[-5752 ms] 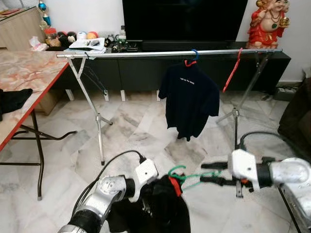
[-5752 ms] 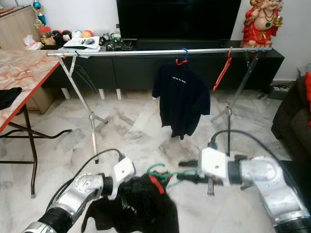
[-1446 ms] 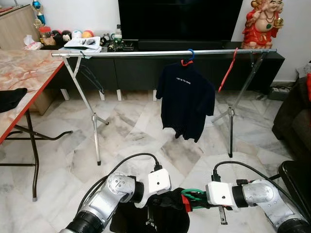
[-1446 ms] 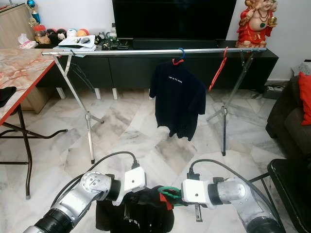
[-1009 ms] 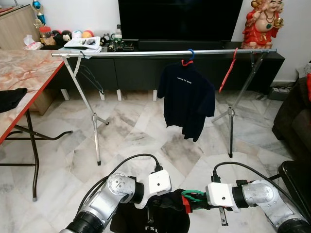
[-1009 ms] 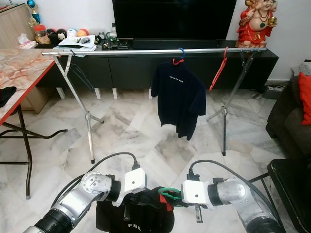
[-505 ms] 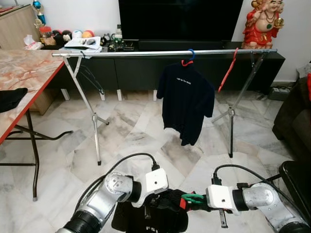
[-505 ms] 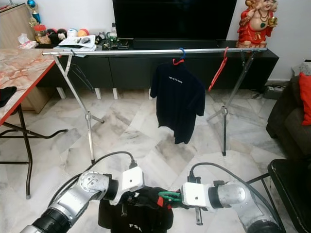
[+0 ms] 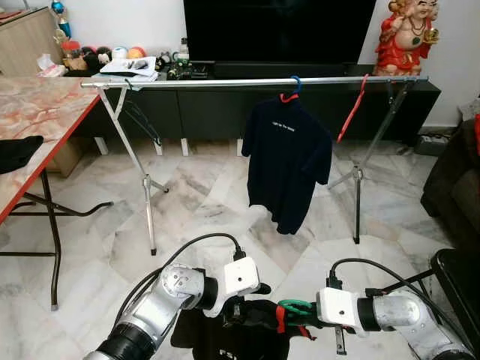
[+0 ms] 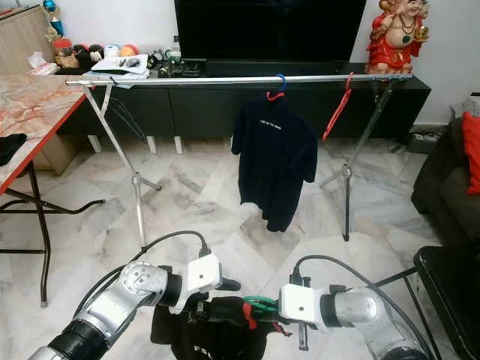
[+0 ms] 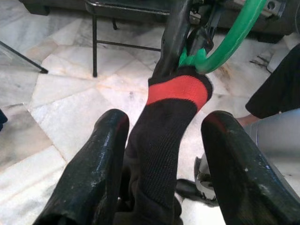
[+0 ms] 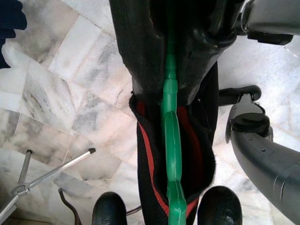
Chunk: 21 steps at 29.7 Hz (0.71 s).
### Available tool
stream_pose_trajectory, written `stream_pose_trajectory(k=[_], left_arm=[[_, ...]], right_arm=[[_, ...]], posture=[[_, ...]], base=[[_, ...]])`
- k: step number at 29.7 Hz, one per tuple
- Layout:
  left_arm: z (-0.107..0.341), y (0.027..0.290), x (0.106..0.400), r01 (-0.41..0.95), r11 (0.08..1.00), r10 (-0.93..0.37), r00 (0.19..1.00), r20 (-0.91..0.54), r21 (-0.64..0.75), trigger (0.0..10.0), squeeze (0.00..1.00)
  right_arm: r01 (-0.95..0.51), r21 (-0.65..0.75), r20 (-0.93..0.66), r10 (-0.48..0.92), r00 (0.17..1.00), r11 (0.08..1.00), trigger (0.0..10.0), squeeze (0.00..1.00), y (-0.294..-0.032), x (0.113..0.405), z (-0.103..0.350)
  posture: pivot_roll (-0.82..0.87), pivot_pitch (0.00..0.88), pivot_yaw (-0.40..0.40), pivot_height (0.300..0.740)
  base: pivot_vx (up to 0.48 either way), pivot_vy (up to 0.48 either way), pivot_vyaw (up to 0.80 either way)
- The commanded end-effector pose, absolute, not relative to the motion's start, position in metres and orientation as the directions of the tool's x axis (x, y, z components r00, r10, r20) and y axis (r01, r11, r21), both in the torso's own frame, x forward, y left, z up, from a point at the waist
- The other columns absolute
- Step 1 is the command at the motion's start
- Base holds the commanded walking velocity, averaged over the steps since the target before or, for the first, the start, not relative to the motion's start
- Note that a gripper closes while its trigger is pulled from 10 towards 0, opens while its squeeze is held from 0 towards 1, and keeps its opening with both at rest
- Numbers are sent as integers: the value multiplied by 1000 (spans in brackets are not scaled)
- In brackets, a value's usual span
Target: Hang hanger
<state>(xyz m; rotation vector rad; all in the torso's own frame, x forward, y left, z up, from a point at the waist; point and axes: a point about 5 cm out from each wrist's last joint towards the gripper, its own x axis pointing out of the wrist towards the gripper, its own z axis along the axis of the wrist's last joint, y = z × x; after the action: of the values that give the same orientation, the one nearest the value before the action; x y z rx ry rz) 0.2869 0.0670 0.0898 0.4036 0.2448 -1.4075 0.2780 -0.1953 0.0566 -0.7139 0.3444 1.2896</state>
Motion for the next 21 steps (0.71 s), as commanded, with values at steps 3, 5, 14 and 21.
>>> stream_pose_trajectory(k=[3,5,14,21], left_arm=[[96,65,288,986,125,-924,156,-350,109,0,212],[96,65,288,984,130,-922,166,-350,122,0,216],[94,67,288,984,135,-919,169,-357,118,0,216],[89,69,285,987,115,-905,150,-399,111,0,220]], right_arm=[[-944,-298,-581,757,299,144,0,0,-197,280,59],[-943,-298,-581,757,301,146,0,0,-197,280,59],[-943,-296,-578,759,302,150,0,0,-196,280,58],[-942,-299,-576,759,303,150,0,0,-196,281,59]], posture=[[-18,39,-11,740],[-18,39,-11,740],[-15,46,-11,740],[-15,47,-11,740]], base=[[0,0,0],[0,0,0],[0,0,0],[0,0,0]])
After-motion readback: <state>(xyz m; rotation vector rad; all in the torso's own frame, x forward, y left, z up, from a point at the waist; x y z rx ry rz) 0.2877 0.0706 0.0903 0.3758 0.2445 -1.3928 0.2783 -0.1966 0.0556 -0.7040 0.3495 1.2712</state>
